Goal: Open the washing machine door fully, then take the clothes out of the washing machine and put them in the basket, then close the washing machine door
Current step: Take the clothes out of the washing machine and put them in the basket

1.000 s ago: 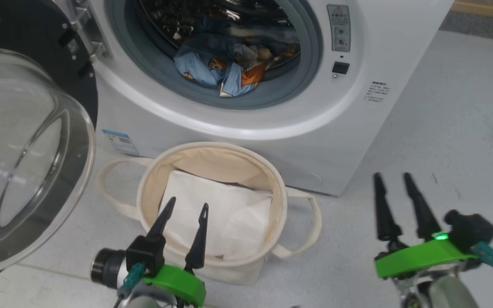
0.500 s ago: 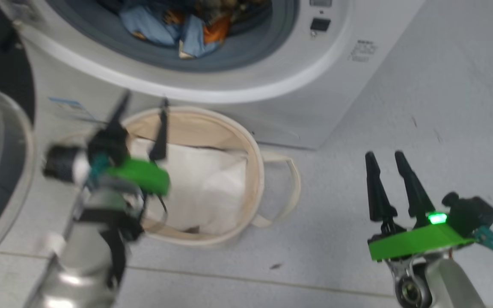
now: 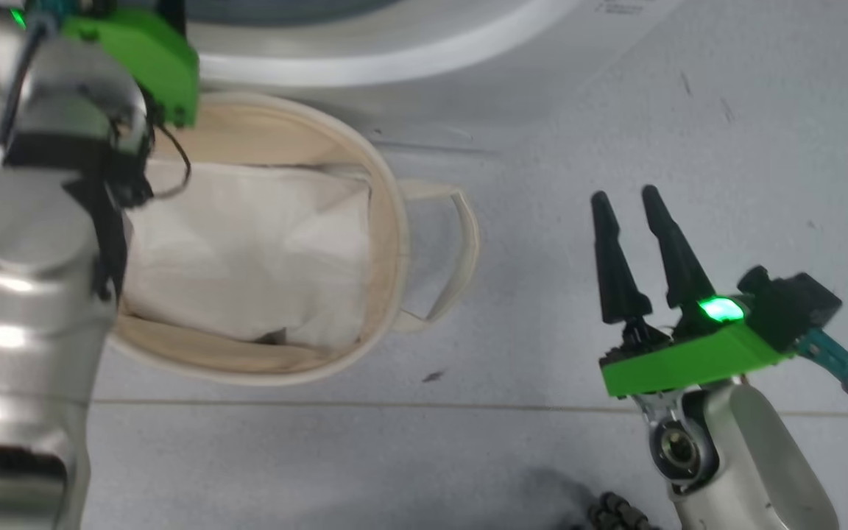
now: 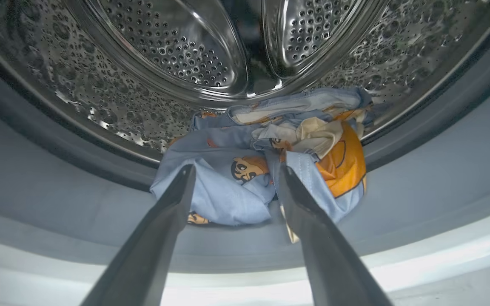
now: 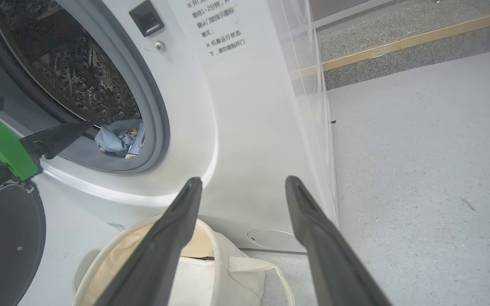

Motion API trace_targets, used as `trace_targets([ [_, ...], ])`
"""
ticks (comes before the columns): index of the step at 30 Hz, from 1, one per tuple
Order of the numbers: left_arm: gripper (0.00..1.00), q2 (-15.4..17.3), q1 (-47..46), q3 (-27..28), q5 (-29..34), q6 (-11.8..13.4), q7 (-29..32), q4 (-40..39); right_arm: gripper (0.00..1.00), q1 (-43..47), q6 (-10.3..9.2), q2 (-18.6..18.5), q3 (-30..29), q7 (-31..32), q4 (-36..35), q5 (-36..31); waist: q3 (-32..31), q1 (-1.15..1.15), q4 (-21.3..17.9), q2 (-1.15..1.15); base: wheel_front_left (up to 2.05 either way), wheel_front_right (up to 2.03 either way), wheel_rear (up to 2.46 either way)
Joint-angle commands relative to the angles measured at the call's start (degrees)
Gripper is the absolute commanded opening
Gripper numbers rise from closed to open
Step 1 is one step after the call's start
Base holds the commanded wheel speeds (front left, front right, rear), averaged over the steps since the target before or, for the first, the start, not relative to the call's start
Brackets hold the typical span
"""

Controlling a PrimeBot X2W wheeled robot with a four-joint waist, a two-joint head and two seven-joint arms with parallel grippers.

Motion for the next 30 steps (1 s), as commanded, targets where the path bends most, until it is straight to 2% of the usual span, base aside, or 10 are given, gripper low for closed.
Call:
trace_targets([
  [1,1.0,2.5,-2.1,0.9,0.8,0.6,0.4,-1.0,1.0,-0.1,0.05,0.0,1.6,-0.7,-1.9,0.4,2.0,-0.01,-1.4,0.0,0.0,0.0,0.0],
  [4,1.0,2.6,-6.2,0.2,2.0,1.6,1.7,2.5,1.0,-0.9,0.05,0.0,2.8,-0.7,-2.1,1.1,3.3,-0.01,-2.0,0.0,0.0,0.0,0.0],
  [9,1.0,3.0,-12.4,-1.3,4.8,4.8,3.6,8.5,1.0,-1.7,0.05,0.0,3.3,-0.7,-2.5,1.9,5.2,-0.01,-2.6,0.0,0.0,0.0,0.0],
  [15,1.0,3.7,-18.4,-5.5,9.8,7.4,3.8,14.8,1.0,-2.4,0.05,0.0,4.5,-0.7,-2.7,2.3,7.5,-0.01,-3.3,0.0,0.0,0.0,0.0],
  [21,1.0,2.9,-22.1,-7.1,10.8,8.1,4.1,20.3,1.0,-2.9,0.05,0.0,6.2,-0.7,-3.0,3.2,9.3,-0.01,-4.0,0.0,0.0,0.0,0.0],
  [24,1.0,2.2,-23.4,-7.8,10.6,6.8,5.3,23.1,1.0,-3.3,0.05,0.0,6.2,-0.7,-3.1,3.1,10.1,-0.01,-4.0,0.0,0.0,0.0,0.0],
  [25,0.02,2.1,-23.6,-8.0,10.5,6.2,5.1,23.7,1.0,-3.4,0.05,0.0,6.1,-0.7,-3.1,3.0,10.3,-0.01,-4.0,0.0,0.0,0.0,0.0],
  [30,0.0,1.7,-24.9,-8.5,10.0,6.1,0.8,24.5,1.0,-4.0,0.05,0.0,5.6,-0.7,-3.0,2.4,10.6,-0.01,-3.5,0.0,0.0,0.0,0.0],
])
